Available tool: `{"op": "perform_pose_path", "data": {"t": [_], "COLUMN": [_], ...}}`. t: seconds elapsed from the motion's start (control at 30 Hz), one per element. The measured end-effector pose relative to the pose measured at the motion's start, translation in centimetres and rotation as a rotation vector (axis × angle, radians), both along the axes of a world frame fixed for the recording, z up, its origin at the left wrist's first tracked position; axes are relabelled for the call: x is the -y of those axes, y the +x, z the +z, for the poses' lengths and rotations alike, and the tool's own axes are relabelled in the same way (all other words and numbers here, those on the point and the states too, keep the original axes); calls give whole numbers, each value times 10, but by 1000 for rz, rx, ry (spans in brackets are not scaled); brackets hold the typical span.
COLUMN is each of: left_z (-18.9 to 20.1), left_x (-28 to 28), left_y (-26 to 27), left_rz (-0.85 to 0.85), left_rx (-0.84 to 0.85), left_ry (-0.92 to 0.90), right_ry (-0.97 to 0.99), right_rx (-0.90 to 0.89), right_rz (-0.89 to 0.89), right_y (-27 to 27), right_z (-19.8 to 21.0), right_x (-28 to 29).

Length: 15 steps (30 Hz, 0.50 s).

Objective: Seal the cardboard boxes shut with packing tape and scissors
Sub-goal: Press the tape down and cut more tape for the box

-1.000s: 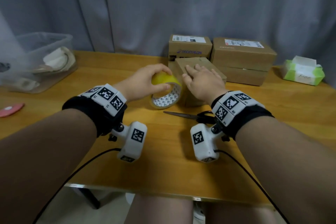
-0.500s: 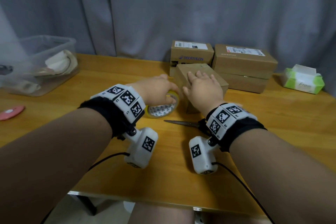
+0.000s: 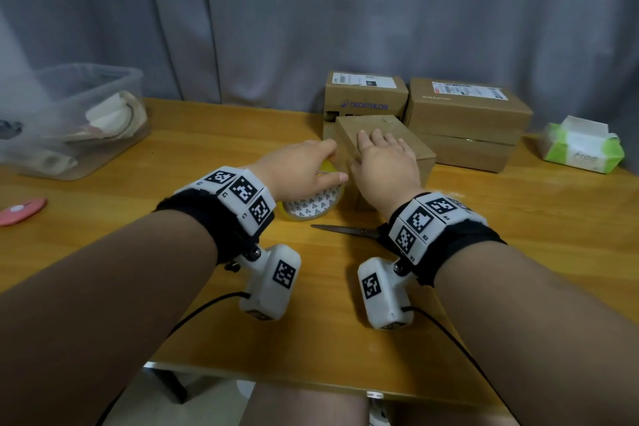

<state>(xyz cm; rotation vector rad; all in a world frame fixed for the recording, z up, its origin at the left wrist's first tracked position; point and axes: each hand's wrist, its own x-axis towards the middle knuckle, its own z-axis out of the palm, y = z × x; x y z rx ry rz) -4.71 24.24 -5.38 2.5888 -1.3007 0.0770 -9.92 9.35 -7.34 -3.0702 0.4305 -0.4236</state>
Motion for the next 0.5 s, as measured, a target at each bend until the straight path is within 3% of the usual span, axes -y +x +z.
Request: {"op": "perform_pose_path", "data": {"t": [0.13,0.23,0.3,0.37,0.4,0.5], "left_z": [-3,-3,-4,-4,-4,-3], "left_x": [-1,1,2,1,0,-2], "left_y": [1,-1,-2,-4,-4,-7], "left_rz": [10,34,55,67,70,78], "left_rx": [16,35,31,20,12,-17], "left_ry": [-31,-3,2,-11,-19,-29], "right_ry": [74,351,570,616,608,408], "right_rx": [-31,-120,52,206,144,-392], "right_rz": [43,161,203,205,220,209], "right_y": [-2,-10,-25,-47,-58,-83], "right_z": [6,26,42,52,53,36], "right_x": [4,16,23,30,32,34]}}
